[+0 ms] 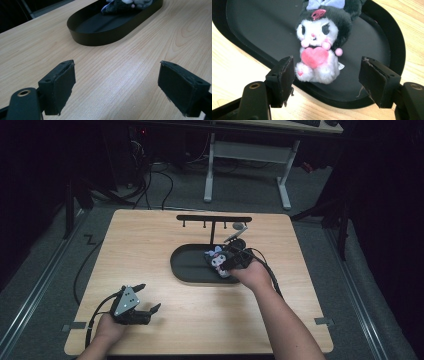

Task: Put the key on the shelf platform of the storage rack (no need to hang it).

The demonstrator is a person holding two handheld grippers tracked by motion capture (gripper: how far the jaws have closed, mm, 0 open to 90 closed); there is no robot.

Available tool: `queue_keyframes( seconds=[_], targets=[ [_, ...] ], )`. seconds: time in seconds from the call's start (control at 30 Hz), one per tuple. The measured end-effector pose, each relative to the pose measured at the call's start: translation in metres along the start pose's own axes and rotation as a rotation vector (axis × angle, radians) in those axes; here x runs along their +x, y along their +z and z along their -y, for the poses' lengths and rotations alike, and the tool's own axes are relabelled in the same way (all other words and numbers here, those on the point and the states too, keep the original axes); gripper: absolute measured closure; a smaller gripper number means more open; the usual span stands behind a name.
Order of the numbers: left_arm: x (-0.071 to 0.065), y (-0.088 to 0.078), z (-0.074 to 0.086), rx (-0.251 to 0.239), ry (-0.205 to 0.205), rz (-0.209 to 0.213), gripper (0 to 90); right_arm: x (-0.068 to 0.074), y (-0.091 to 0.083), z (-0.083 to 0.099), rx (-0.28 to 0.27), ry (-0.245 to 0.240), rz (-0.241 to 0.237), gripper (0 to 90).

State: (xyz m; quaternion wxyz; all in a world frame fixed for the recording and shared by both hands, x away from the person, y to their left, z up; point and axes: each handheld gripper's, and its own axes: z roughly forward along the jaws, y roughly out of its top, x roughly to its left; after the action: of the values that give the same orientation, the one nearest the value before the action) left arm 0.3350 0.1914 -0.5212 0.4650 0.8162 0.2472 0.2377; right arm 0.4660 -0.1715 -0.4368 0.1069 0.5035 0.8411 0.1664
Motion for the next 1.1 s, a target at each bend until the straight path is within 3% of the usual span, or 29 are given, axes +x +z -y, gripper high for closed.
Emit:
queue_keyframes(
  seconds=[0.3, 0.5, 0.67, 0.87, 1.03, 1.1],
  targets=[
    [-0.001, 0.0, 0.0, 0.007, 0.007, 0.002, 15.4, 0.0, 0.0, 0.015, -0.01, 0.008, 0.001, 29.6],
    [-0.001, 0.001, -0.001, 0.013, 0.012, 0.006, 15.4, -0.003, -0.003, 0.032, -0.072, 0.03, -0.038, 30.7],
    [-0.001, 0.001, -0.001, 0.016, 0.011, 0.004, 15.4, -0.004, -0.002, 0.049, -0.104, 0.044, -0.041, 31.1],
    [-0.002, 0.001, -0.001, 0.02, 0.017, 0.002, 15.4, -0.003, -0.003, 0.072, -0.165, 0.036, -0.034, 31.3],
    [-0.002, 0.001, -0.001, 0.022, 0.019, 0.002, 15.4, -0.001, -0.003, 0.095, -0.231, 0.013, 0.021, 30.9],
    [-0.002, 0.002, -0.001, 0.02, 0.02, 0.001, 15.4, -0.001, -0.003, 0.103, -0.254, 0.023, 0.015, 30.5]
  ],
)
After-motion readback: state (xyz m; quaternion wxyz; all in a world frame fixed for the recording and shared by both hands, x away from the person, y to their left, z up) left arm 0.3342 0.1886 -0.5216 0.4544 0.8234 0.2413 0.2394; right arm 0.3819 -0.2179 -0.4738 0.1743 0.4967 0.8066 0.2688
